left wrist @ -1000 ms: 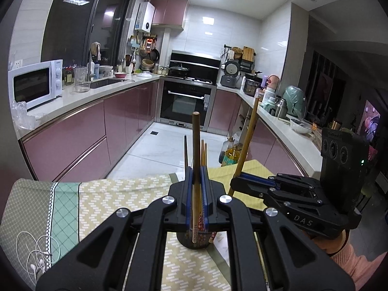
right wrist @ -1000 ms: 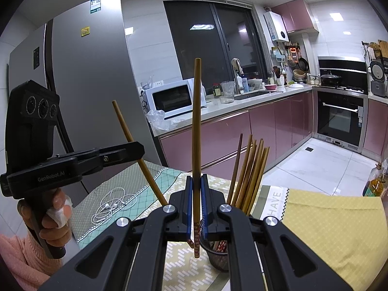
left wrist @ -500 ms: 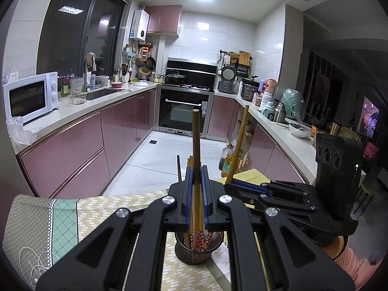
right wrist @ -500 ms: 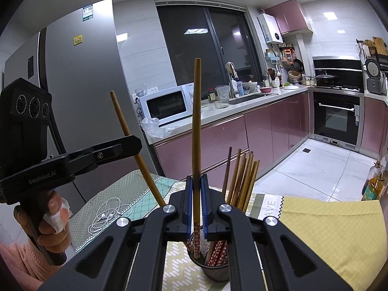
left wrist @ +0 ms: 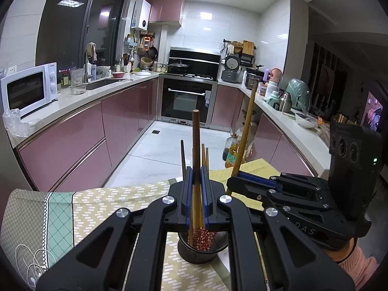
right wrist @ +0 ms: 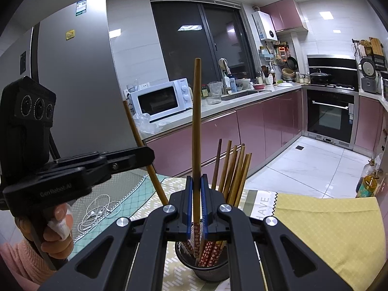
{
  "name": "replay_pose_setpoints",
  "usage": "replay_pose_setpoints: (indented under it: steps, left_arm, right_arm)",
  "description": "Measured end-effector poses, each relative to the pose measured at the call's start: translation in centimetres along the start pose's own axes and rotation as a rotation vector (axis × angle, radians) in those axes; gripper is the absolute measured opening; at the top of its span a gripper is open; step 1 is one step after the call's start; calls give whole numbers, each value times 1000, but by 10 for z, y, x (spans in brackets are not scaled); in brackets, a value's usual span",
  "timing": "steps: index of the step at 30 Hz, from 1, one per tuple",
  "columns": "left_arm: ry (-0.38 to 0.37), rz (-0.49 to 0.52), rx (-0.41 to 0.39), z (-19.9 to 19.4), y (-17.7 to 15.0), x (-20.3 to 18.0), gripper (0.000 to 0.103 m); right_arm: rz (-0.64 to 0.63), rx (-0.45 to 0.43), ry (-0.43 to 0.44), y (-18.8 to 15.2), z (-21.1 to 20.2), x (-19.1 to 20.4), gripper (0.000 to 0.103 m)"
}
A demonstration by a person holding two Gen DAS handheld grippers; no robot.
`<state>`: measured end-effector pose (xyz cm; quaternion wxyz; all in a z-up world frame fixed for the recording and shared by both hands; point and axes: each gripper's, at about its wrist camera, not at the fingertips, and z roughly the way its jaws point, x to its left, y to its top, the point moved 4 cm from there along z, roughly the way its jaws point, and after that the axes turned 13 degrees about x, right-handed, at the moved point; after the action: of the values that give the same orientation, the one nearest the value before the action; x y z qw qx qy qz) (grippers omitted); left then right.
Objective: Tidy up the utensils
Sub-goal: 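Lower the chopstick into the mesh cup among the others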
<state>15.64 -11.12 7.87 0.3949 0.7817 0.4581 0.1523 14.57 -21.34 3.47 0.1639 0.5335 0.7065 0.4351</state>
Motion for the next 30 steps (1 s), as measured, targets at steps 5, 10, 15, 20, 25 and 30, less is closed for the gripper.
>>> replay_pose_setpoints:
  steps: [5, 10, 15, 20, 25, 30]
  left_arm:
    - [-1, -1, 12, 9, -1, 3, 7]
    - [6, -1, 22, 14, -5, 7, 7]
    - [9, -3, 36, 20, -7, 7, 7]
    - [10, -1, 46, 25, -7, 7, 7]
    - [11, 1, 59, 30, -10, 10, 7]
    - [13, -3, 75, 36, -12, 12, 7]
  right_arm:
    - [-2, 5, -7, 0, 3, 1, 6]
    - [3, 13, -11, 0, 6, -2, 6]
    - [8, 22, -16, -1, 10, -4, 6]
    - [20, 26, -19, -2, 13, -8, 6]
    - [28, 37, -18, -5, 18, -9, 6]
    - [38, 45, -12, -7, 21, -11, 6]
